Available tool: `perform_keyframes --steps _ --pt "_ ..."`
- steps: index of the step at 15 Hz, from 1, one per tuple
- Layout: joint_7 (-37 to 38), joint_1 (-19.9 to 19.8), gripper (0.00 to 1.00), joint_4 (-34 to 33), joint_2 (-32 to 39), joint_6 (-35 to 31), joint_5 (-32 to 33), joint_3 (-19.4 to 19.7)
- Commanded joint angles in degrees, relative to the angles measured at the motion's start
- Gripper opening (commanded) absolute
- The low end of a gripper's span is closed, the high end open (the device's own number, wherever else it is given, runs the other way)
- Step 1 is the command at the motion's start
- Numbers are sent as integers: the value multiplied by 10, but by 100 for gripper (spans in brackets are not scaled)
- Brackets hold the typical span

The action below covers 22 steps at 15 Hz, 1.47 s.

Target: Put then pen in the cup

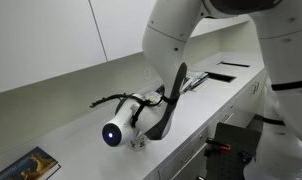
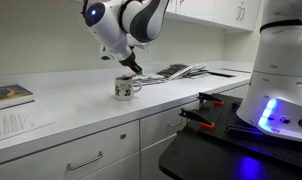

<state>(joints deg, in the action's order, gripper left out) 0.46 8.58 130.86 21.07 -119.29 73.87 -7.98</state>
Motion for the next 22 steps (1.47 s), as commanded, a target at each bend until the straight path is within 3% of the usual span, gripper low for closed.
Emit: perform_keyframes --steps 1,4,6,8,11,18,22 --pt "29 -34 65 6 -21 -93 -20 -1" --pt "-3 -77 89 30 -58 -191 -64 13" --pt "-45 -108 100 48 -79 -248 -120 29" --pt "-116 -137 100 64 -93 -283 -201 46" --pt "-195 -163 100 70 -92 -280 -349 66" --pt "-197 -176 100 -1 -30 -271 -607 87" --pt "-185 -181 100 -69 33 -276 -707 84"
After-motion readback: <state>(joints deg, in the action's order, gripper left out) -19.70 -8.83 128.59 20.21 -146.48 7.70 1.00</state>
